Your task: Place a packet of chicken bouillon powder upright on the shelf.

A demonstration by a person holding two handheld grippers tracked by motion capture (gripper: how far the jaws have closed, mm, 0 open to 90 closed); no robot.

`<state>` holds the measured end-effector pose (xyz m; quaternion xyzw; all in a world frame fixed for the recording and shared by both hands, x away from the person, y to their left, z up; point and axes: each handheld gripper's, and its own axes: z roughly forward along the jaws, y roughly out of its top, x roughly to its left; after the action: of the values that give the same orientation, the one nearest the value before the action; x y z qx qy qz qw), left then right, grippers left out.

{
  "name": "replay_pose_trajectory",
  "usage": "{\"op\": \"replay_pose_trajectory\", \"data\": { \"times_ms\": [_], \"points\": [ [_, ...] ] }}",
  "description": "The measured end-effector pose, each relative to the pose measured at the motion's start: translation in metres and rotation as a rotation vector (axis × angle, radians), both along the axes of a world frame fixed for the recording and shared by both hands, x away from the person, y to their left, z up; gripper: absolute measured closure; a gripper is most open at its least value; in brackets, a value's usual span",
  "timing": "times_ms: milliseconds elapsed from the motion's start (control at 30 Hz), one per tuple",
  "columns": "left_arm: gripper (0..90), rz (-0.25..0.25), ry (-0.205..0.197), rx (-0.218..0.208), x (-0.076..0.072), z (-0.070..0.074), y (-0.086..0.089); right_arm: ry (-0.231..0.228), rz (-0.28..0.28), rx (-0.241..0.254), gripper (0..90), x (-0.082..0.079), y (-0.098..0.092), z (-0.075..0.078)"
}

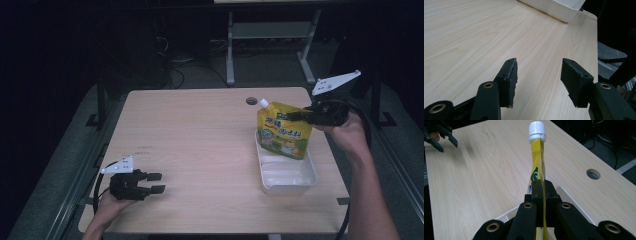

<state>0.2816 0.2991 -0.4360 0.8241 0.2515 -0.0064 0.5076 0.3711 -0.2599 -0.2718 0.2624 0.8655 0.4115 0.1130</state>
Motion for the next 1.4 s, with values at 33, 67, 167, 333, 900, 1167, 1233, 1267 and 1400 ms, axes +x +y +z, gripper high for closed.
{"op": "replay_pose_trajectory", "data": {
  "times_ms": [33,67,167,333,900,1167,1233,1267,1400],
  "points": [
    [46.4,0.001,0.000,-0.001,0.000,0.000,0.000,0.004,0.002,-0.012,89.2,0.001,0.001,-0.003],
    [46.4,0.001,0.000,-0.001,0.000,0.000,0.000,0.004,0.002,-0.012,89.2,0.001,0.001,-0.003],
    [46.4,0.000,0.002,0.000,0.000,0.000,0.000,0.010,-0.004,-0.021,89.1,0.002,0.001,-0.007],
    [46.5,0.001,0.008,-0.002,0.000,0.000,-0.001,0.025,-0.013,-0.005,88.8,0.002,-0.002,-0.018],
    [46.2,-0.001,0.006,-0.003,0.000,0.000,-0.002,0.072,-0.076,0.101,87.1,-0.002,-0.025,-0.051],
    [46.3,0.000,0.006,-0.004,0.000,0.000,-0.001,0.073,-0.090,0.110,87.4,-0.004,-0.028,-0.056],
    [46.3,0.000,0.005,-0.005,0.000,0.000,-0.001,0.070,-0.093,0.110,87.1,-0.004,-0.028,-0.056],
    [46.3,0.001,0.005,-0.006,0.000,0.000,-0.001,0.071,-0.091,0.113,86.9,-0.004,-0.028,-0.056],
    [46.2,0.003,0.005,-0.001,0.000,0.000,-0.002,0.067,-0.098,0.111,82.6,-0.005,-0.027,-0.056]
  ]
}}
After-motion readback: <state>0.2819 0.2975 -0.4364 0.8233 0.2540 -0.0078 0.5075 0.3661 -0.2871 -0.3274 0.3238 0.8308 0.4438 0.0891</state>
